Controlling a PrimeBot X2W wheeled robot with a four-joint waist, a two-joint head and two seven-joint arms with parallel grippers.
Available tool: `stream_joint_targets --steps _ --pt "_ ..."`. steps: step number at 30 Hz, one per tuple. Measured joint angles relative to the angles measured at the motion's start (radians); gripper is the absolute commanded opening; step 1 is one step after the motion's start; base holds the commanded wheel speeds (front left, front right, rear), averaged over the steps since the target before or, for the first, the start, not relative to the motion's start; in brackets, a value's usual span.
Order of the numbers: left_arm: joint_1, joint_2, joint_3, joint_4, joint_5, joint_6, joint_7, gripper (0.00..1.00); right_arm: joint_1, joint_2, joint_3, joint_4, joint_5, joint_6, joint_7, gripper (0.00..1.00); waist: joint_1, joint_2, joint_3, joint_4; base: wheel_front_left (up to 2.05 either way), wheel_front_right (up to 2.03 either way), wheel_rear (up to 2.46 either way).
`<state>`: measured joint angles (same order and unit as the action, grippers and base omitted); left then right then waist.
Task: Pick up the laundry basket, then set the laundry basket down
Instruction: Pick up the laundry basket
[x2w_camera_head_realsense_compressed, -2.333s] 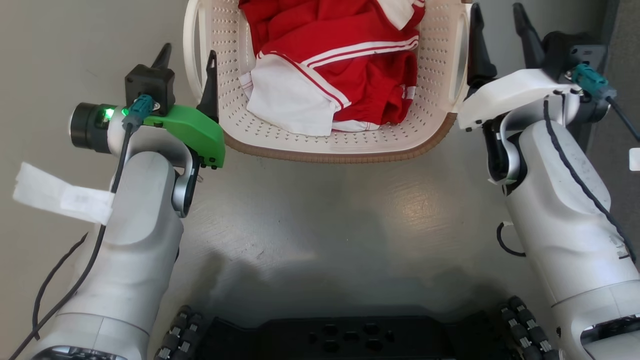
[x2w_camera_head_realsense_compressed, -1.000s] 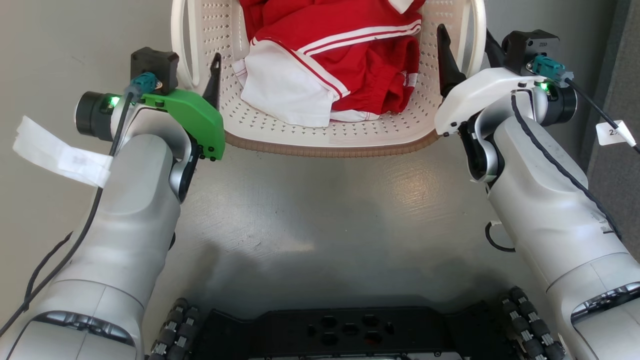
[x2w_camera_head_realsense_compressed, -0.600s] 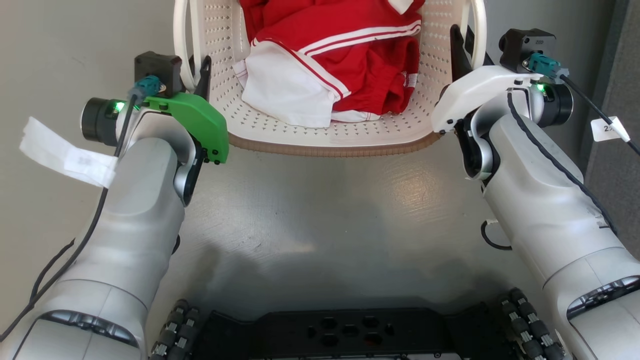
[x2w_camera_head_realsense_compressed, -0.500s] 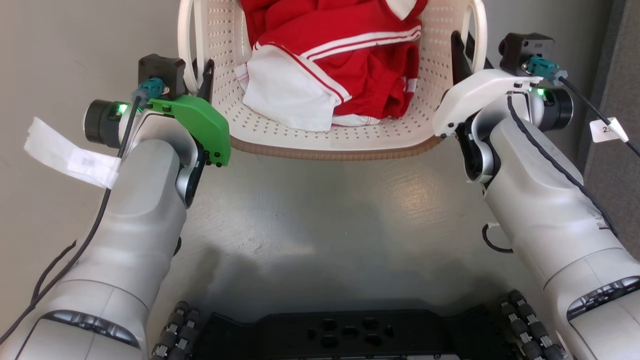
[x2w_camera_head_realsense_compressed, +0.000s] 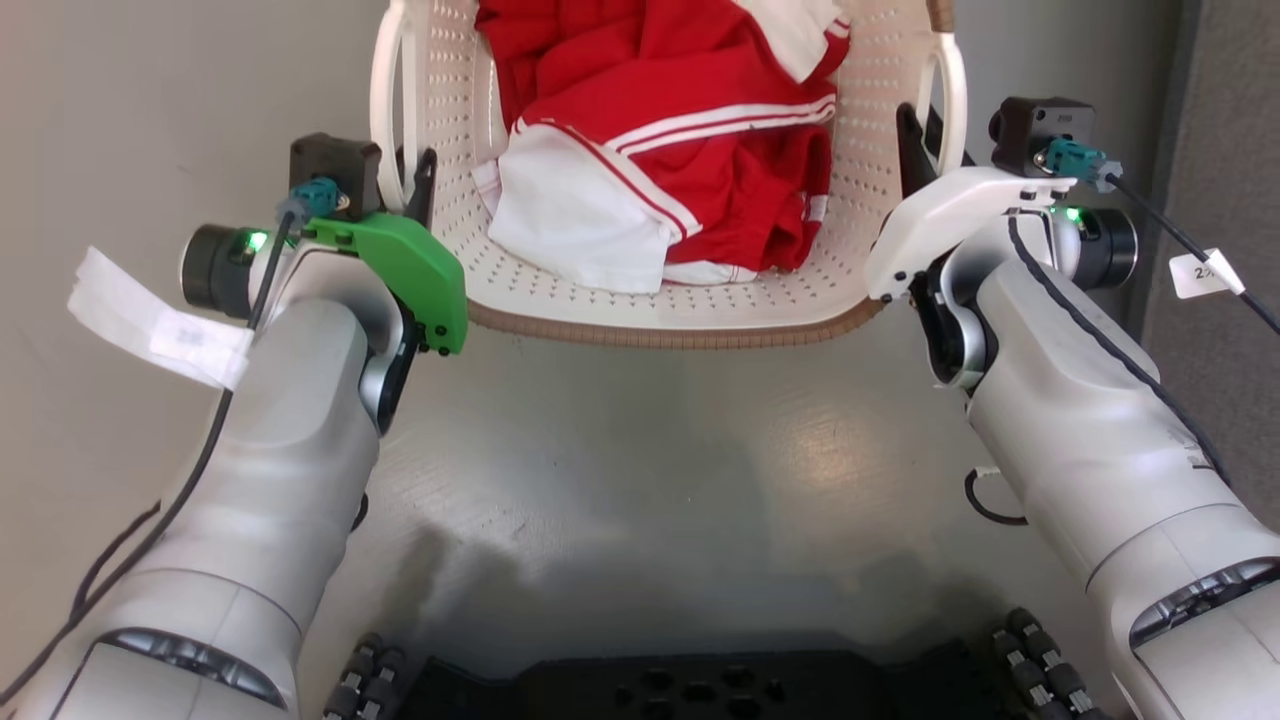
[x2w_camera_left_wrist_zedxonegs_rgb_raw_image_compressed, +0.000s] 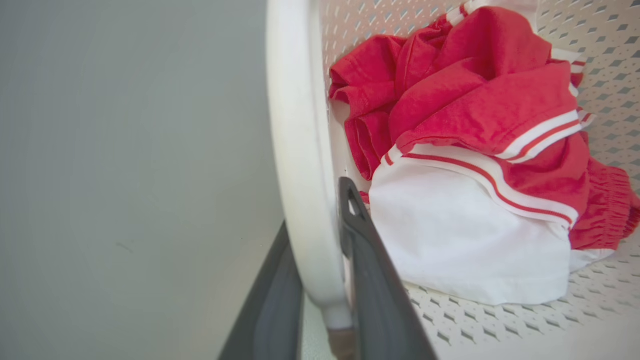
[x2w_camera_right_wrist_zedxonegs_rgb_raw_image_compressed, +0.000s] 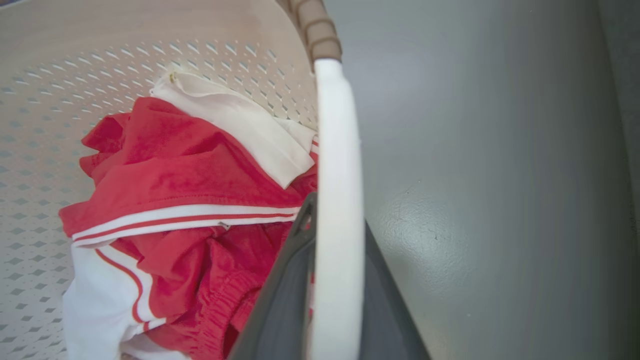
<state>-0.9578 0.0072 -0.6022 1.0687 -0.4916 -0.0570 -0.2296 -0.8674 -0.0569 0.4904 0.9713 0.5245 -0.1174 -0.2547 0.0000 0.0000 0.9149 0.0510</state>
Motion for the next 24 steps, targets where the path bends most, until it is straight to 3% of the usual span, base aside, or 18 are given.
stream_joint_targets --steps 7,24 --pt "0.055 -0.007 -0.021 0.020 -0.050 0.006 0.000 0.00 0.029 0.008 0.026 0.048 0.023 0.003 0.000 0.00 0.0000 0.0000 -0.060 -0.002 0.00 0.00 0.00" --pt "0.259 -0.016 -0.096 0.059 -0.134 0.015 0.067 0.00 0.201 0.023 0.115 0.132 0.136 0.056 0.077 0.00 0.0000 0.0000 -0.277 -0.004 0.00 0.00 0.00"
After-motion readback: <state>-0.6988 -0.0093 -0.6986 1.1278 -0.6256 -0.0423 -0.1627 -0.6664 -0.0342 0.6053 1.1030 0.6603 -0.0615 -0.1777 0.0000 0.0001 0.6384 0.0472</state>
